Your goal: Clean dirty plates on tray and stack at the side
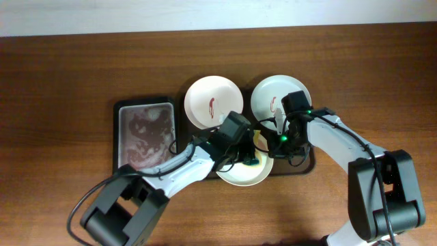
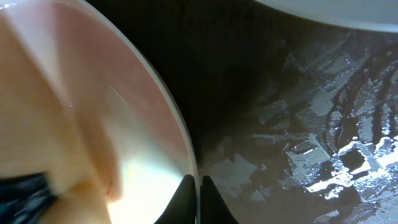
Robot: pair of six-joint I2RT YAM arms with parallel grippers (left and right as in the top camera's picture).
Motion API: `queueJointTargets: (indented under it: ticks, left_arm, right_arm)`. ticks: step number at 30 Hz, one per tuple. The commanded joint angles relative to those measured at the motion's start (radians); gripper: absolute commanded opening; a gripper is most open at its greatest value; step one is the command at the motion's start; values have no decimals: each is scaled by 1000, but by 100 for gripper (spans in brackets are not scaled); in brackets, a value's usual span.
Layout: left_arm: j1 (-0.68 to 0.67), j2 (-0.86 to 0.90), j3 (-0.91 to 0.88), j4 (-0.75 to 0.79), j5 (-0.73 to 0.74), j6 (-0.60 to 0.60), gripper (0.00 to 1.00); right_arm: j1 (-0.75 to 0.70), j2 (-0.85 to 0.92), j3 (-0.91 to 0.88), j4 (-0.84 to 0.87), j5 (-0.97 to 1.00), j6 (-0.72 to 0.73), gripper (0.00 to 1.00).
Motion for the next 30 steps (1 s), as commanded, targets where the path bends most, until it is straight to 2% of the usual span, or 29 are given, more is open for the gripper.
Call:
queueJointTargets:
  ticks: [1, 3, 7, 9, 13, 17, 18, 20, 22, 25, 26, 27, 29, 30]
  left_arm:
    - [-2, 48, 9, 5, 27, -32, 0]
    - [-2, 59, 9, -21, 5, -32, 0]
    - [3, 58, 9, -211, -196, -32, 0]
    - [16, 52, 9, -248, -237, -13, 0]
    - [55, -26, 11, -276, -226, 34, 0]
    - [63, -161, 11, -287, -185, 153, 0]
    - [63, -199, 11, -300, -185, 164, 0]
    - [76, -259, 11, -343, -198, 175, 0]
    - [109, -303, 11, -402, -229, 175, 0]
    - [196, -333, 11, -491, -232, 245, 0]
    - [241, -334, 11, -524, -230, 280, 0]
    - [273, -333, 11, -542, -229, 305, 0]
    - [330, -333, 11, -565, -229, 354, 0]
    - [356, -333, 11, -573, -229, 376, 0]
  right_arm:
    - [-3, 7, 10, -3, 35, -2, 4]
    - [-3, 7, 10, -4, 35, -2, 4]
    - [-3, 7, 10, -4, 35, -2, 4]
    - [-3, 7, 10, -5, 35, -2, 4]
    - [-3, 7, 10, -8, 36, -3, 4]
    - [-3, 7, 10, -8, 35, -2, 4]
    - [-3, 7, 10, -8, 35, -3, 8]
    - [-3, 7, 10, -8, 35, -3, 25]
    - [-3, 7, 10, -7, 35, -3, 28]
    - [-3, 7, 10, -18, 35, -2, 27]
    - [-3, 7, 10, -28, 35, -3, 17]
    - [-3, 7, 7, -31, 34, -2, 13]
    - [-3, 7, 6, -42, 29, -3, 4]
    - [-3, 8, 6, -46, 22, -3, 4]
